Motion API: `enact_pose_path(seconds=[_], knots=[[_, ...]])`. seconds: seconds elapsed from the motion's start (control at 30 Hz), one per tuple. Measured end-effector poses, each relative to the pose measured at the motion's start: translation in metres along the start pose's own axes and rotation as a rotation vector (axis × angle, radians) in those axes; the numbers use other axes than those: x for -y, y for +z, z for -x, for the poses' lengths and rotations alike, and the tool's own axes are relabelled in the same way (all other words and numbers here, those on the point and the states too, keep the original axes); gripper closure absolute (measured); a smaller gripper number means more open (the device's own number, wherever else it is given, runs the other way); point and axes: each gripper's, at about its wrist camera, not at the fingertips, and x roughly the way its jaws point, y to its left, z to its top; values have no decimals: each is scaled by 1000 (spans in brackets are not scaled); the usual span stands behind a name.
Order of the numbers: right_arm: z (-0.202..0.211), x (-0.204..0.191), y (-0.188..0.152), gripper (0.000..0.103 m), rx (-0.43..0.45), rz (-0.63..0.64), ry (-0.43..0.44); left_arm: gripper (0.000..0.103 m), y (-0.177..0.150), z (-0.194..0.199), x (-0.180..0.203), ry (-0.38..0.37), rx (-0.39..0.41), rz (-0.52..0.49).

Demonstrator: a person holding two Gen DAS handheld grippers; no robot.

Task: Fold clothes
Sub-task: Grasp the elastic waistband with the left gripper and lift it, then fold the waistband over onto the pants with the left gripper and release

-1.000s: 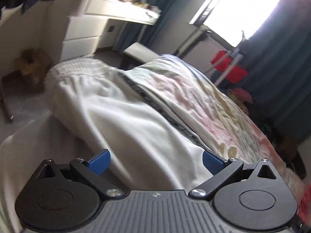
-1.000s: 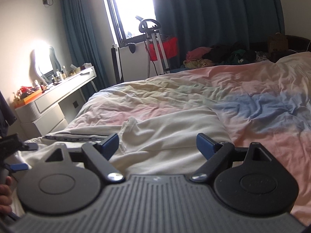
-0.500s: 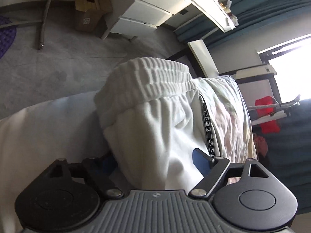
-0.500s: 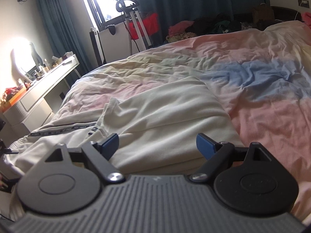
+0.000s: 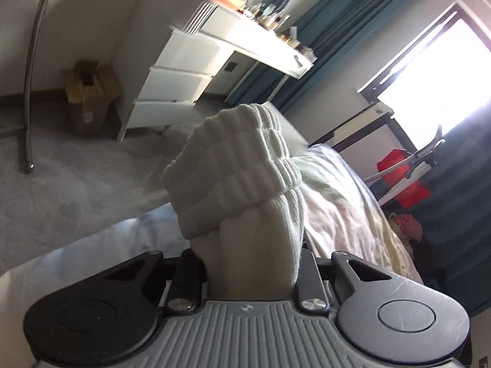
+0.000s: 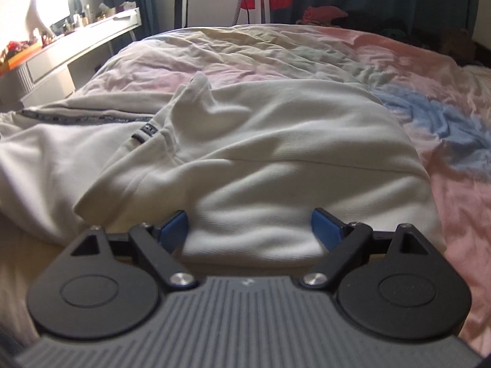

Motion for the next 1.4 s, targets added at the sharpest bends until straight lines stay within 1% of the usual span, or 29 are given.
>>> enact_pose_path(seconds=[0.07,0.1,0.2,0.3,0.33,0.43,0.53,0.63,0.67,0.77,0.83,0.87,0.93,1.0,1.03,1.1,1.13,1.17,1.2,1.23,1.3,1.33,1.37,1.4], knots=[[12,10,4,15,9,-80,28,82,-2,9,25,-44,50,-37],[18,15,6,15,16,-114,43,83,-4,13,41,-69,68,-39],[37,26,8,15,55,-176,78,85,-13,35,89,-157,110,-14],[51,42,9,15,91,-238,69,86,-27,55,149,-242,129,-3],[55,50,9,15,99,-274,69,86,-34,62,172,-265,139,-23],[67,76,10,15,130,-381,67,87,-64,82,242,-320,180,-121],[85,101,14,15,201,-432,41,88,-105,83,310,-360,195,-192],[103,127,19,15,277,-479,12,88,-158,74,363,-386,193,-264],[111,137,20,15,307,-496,-4,88,-181,75,375,-393,190,-291],[131,170,16,15,406,-567,-75,88,-255,64,399,-397,181,-398],[139,188,10,14,457,-628,-126,88,-309,50,407,-401,164,-484],[140,197,6,13,469,-658,-145,88,-336,45,406,-404,146,-530],[136,207,2,13,458,-690,-144,88,-387,33,407,-392,104,-638],[128,211,0,13,431,-695,-116,88,-430,13,406,-359,19,-757],[124,211,-1,13,419,-694,-102,88,-448,2,404,-342,-27,-799],[117,209,-2,14,398,-687,-71,85,-465,-10,398,-331,-83,-822],[113,209,-2,14,386,-690,-55,84,-468,-14,395,-335,-91,-829],[109,210,-2,14,374,-695,-38,79,-467,-16,394,-341,-101,-834],[105,211,-2,14,362,-701,-22,72,-463,-20,392,-345,-129,-831],[103,212,-3,14,352,-718,4,67,-455,-26,390,-345,-166,-822],[98,213,-4,14,336,-761,69,41,-447,-25,387,-362,-222,-843],[94,214,-5,13,328,-781,107,37,-442,-28,385,-364,-241,-860],[91,214,-7,14,315,-801,147,26,-435,-32,383,-358,-263,-871],[88,213,-8,14,298,-821,187,12,-426,-35,378,-362,-290,-876]])
